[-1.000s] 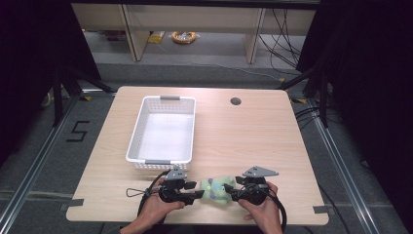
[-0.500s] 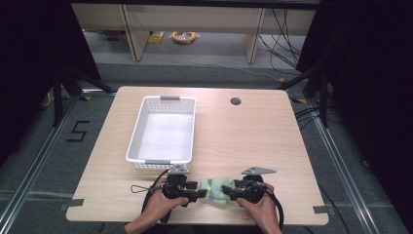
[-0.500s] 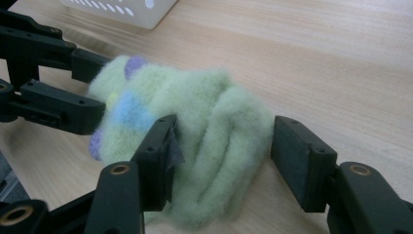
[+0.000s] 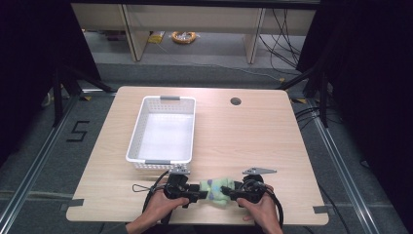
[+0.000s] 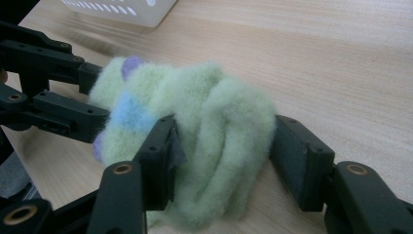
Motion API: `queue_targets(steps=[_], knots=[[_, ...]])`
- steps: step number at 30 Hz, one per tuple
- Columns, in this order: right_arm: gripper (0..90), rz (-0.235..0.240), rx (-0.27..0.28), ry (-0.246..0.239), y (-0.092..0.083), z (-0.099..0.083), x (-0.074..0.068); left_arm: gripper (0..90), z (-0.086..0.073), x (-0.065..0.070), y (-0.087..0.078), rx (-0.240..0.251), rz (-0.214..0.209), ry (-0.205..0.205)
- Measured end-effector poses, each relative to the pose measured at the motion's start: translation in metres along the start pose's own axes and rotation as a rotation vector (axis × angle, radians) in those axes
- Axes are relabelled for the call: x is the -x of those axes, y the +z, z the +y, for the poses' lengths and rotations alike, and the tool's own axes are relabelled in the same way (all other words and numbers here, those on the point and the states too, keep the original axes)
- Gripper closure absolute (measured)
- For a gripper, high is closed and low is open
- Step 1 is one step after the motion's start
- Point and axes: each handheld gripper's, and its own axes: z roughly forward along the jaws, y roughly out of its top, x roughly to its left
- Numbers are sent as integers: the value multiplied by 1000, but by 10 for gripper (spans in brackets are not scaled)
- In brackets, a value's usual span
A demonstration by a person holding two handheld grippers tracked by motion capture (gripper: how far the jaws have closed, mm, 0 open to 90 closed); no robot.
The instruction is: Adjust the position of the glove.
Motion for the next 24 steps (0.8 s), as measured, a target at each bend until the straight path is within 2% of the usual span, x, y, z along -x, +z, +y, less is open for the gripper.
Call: queue_targets(steps=[1,2,3,4,5,6,7,8,9,10,11,12,16,18,21,22,23,24], knots=[[462,5,-5,20,0,0,-2,533,0,0,0,4,6,-8],[464,-3,2,-10,0,0,1,541,-1,1,0,4,11,-12],[467,-2,2,-7,0,0,1,545,-1,0,1,11,-2,-19],[471,9,-5,17,0,0,-1,547,-1,-1,1,6,-12,-22],[477,21,6,-1,1,0,2,556,-1,0,1,11,-11,-30],[485,24,5,3,2,0,3,565,-2,-1,1,13,-14,-40],[502,26,1,9,1,0,3,578,-3,-2,1,12,-30,-43],[514,40,-8,52,1,0,0,590,-3,-2,1,15,-33,-47],[527,51,-7,60,1,-1,1,600,-4,-2,1,19,-35,-49],[540,48,-5,44,1,-1,3,607,-4,-1,1,20,-28,-43],[554,64,8,28,2,-1,6,614,-5,0,1,26,-29,-34],[580,72,9,31,2,-1,6,633,-5,2,1,31,-15,-23],[644,63,17,26,1,0,4,684,-5,4,1,39,-13,10],[659,72,20,21,0,0,4,698,-5,4,1,44,-21,12],[663,74,26,16,0,-1,4,704,-5,6,1,32,4,29],[663,73,34,24,1,-2,3,705,-4,5,1,37,-8,34],[664,73,26,52,0,-2,1,707,-4,6,2,39,-13,33],[665,67,38,10,0,-2,4,711,-4,6,2,39,-7,38]])
